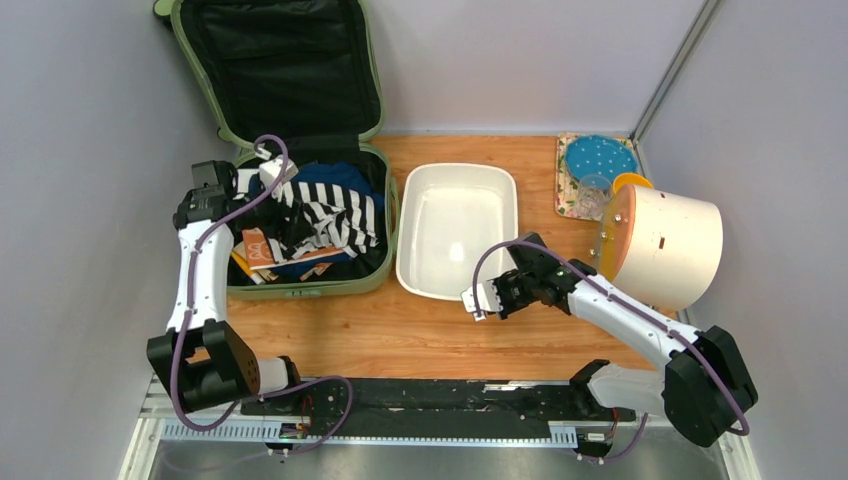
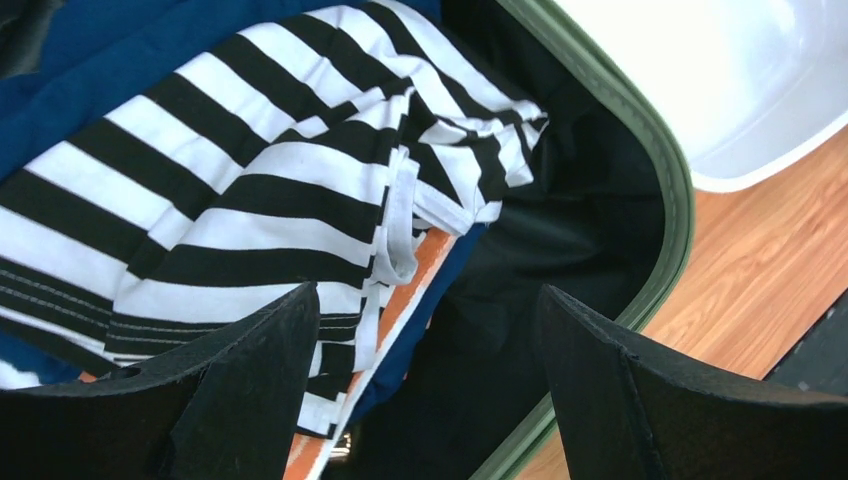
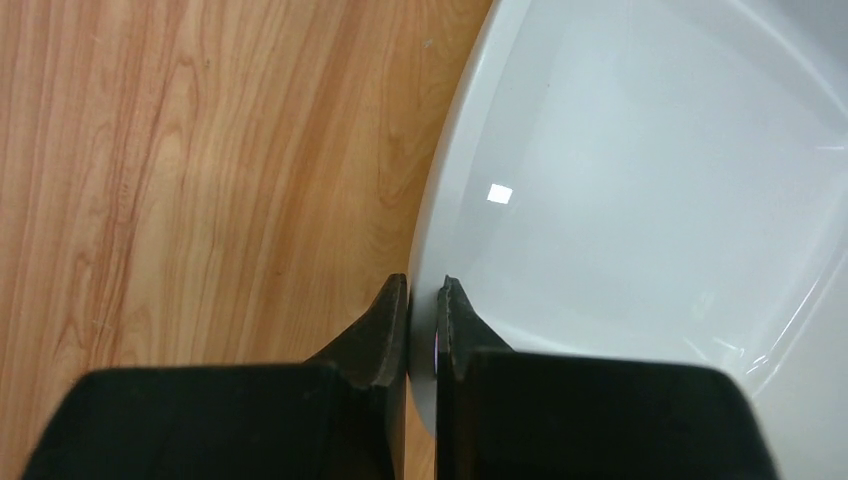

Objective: Open, take out, and arrange the luggage

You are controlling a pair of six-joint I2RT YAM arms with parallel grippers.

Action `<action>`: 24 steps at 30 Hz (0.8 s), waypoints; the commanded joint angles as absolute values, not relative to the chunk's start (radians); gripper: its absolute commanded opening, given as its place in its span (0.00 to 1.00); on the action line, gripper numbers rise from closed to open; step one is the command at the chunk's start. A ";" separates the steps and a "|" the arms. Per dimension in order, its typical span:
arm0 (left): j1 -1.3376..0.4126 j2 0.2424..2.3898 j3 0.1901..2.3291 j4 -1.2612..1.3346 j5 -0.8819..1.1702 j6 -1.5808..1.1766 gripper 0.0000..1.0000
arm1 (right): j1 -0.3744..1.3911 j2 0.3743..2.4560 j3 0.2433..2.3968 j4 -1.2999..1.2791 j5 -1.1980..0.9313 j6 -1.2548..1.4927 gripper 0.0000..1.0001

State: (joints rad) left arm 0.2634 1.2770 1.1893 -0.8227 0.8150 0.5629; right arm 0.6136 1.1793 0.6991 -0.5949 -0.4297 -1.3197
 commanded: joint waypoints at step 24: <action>-0.064 1.486 1.126 -0.546 0.689 1.008 0.85 | 0.575 1.370 1.285 -0.540 -0.466 -0.367 0.73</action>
State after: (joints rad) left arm 0.0040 1.4643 1.1431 -0.6624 0.7418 0.9829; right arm 0.6113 1.3155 1.2045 -0.6151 -0.4942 -0.6445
